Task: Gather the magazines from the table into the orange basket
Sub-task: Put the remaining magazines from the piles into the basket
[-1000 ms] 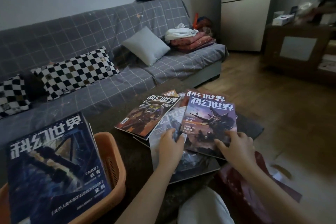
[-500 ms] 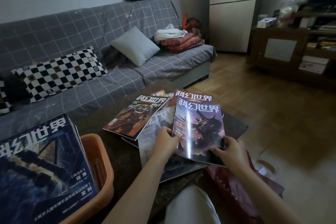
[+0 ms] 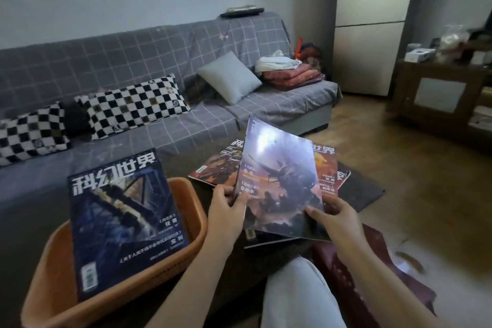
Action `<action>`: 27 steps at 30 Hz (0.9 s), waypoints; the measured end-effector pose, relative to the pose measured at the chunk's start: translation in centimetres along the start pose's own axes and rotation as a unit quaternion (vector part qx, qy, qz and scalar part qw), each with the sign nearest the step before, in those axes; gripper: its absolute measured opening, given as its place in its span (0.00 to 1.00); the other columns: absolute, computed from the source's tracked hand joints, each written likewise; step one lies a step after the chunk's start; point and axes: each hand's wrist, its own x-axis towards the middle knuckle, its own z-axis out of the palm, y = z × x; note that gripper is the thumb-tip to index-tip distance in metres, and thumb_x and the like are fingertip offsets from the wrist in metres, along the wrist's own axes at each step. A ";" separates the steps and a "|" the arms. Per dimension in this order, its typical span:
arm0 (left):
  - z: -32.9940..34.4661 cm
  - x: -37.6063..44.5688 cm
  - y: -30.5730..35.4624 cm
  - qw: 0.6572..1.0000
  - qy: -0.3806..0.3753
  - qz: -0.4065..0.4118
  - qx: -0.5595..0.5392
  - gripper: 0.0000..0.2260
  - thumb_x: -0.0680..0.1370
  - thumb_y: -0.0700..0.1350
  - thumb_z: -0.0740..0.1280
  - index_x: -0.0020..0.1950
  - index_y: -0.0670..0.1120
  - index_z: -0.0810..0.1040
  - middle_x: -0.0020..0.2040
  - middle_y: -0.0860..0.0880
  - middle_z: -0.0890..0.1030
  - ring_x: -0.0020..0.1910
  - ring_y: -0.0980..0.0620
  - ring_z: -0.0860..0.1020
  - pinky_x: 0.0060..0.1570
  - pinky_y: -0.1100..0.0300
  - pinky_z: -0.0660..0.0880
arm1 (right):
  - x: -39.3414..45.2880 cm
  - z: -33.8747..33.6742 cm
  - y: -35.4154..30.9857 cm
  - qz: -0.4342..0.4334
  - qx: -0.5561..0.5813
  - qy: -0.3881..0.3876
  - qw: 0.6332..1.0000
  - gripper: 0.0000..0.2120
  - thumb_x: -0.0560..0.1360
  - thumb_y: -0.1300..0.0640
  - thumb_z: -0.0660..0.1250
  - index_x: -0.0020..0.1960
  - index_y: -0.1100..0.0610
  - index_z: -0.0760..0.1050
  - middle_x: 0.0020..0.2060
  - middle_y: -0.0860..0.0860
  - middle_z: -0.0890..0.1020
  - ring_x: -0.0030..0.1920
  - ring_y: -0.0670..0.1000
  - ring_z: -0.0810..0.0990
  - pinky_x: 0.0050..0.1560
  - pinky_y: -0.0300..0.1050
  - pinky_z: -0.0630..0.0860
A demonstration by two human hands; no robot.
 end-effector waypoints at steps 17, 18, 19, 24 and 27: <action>-18.9 -4.1 -2.6 0.971 0.232 -0.050 -0.029 0.04 0.79 0.46 0.66 0.51 0.50 0.72 0.48 0.51 0.81 0.45 0.52 0.81 0.44 0.51 0.81 | -5.4 18.0 -4.5 -0.058 -0.059 -0.236 0.968 0.23 0.72 0.61 0.72 0.64 0.51 0.71 0.51 0.48 0.80 0.49 0.47 0.79 0.40 0.38 0.77; -19.6 -4.1 -3.1 0.968 0.245 -0.051 -0.021 0.04 0.79 0.46 0.67 0.50 0.51 0.72 0.48 0.52 0.81 0.43 0.54 0.82 0.40 0.54 0.81 | -5.6 18.9 -4.4 -0.068 -0.078 -0.242 0.965 0.24 0.72 0.60 0.72 0.66 0.51 0.70 0.53 0.49 0.79 0.53 0.49 0.78 0.46 0.43 0.78; -20.2 -4.1 -3.5 0.966 0.253 -0.052 -0.012 0.04 0.79 0.46 0.67 0.50 0.51 0.72 0.47 0.52 0.81 0.41 0.55 0.82 0.36 0.57 0.80 | -5.7 19.7 -4.3 -0.082 -0.101 -0.248 0.960 0.25 0.72 0.60 0.72 0.67 0.51 0.70 0.55 0.49 0.78 0.56 0.50 0.77 0.52 0.47 0.78; -22.2 -3.6 -5.4 0.963 0.254 -0.084 0.037 0.06 0.79 0.47 0.66 0.53 0.51 0.72 0.46 0.51 0.81 0.37 0.59 0.81 0.31 0.66 0.73 | -5.9 23.0 -3.6 -0.142 -0.144 -0.278 0.939 0.26 0.71 0.62 0.73 0.66 0.50 0.71 0.56 0.44 0.77 0.58 0.45 0.75 0.58 0.41 0.73; -22.6 -4.0 -5.8 0.951 0.272 -0.091 0.119 0.07 0.77 0.50 0.69 0.51 0.52 0.73 0.39 0.54 0.79 0.33 0.63 0.78 0.25 0.72 0.67 | -5.9 24.0 -3.1 -0.175 -0.194 -0.274 0.925 0.24 0.70 0.61 0.73 0.63 0.49 0.71 0.57 0.43 0.78 0.54 0.44 0.77 0.58 0.43 0.74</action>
